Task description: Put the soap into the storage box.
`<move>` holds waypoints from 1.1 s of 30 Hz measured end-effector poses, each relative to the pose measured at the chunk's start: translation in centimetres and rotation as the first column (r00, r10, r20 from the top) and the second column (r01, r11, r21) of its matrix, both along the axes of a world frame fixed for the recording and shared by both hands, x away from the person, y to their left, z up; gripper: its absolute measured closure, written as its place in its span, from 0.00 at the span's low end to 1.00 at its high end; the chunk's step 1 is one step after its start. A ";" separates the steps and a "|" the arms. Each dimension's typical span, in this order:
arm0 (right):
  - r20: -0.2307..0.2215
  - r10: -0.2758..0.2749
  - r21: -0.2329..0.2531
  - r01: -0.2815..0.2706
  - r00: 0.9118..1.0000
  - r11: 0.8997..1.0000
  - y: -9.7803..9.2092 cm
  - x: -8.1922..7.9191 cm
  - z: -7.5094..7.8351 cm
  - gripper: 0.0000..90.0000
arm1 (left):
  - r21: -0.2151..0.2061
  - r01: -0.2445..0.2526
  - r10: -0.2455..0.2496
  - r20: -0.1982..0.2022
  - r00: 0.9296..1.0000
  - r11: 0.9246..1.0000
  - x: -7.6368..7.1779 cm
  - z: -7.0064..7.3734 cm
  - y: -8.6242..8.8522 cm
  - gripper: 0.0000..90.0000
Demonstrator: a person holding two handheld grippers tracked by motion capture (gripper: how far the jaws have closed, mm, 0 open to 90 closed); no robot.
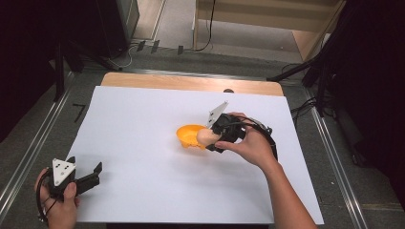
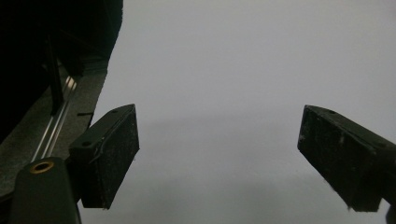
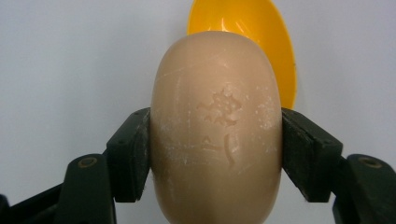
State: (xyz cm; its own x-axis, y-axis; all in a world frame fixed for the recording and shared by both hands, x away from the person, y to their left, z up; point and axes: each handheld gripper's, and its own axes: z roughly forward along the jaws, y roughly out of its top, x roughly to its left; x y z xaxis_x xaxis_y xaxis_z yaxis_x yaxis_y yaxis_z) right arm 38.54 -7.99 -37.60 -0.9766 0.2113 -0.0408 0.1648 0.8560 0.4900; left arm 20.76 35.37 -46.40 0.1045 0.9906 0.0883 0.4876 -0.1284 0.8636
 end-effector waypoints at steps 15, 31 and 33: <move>-0.004 0.005 -0.017 -0.005 1.000 1.000 1.6 2.2 -0.7 0.37 | -0.001 0.004 -0.004 -0.001 1.000 1.000 0.0 0.0 0.1 0.15; -0.045 0.055 -0.056 -0.058 0.997 0.997 4.0 3.5 -1.8 0.36 | -0.004 0.003 -0.003 -0.002 1.000 1.000 0.0 0.0 0.1 0.15; -0.047 0.056 -0.046 -0.058 0.997 0.997 4.2 3.7 -1.8 0.36 | -0.004 0.003 -0.003 -0.003 1.000 1.000 0.0 0.0 0.1 0.15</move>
State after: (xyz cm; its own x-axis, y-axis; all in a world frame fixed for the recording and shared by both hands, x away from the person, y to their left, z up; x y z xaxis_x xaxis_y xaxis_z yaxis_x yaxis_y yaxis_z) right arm 42.28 -3.76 -39.42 -0.9881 0.1538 -0.0043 0.1361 0.8867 0.4419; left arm 20.78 35.44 -46.40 0.1075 0.9906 0.0841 0.4896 -0.1263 0.8627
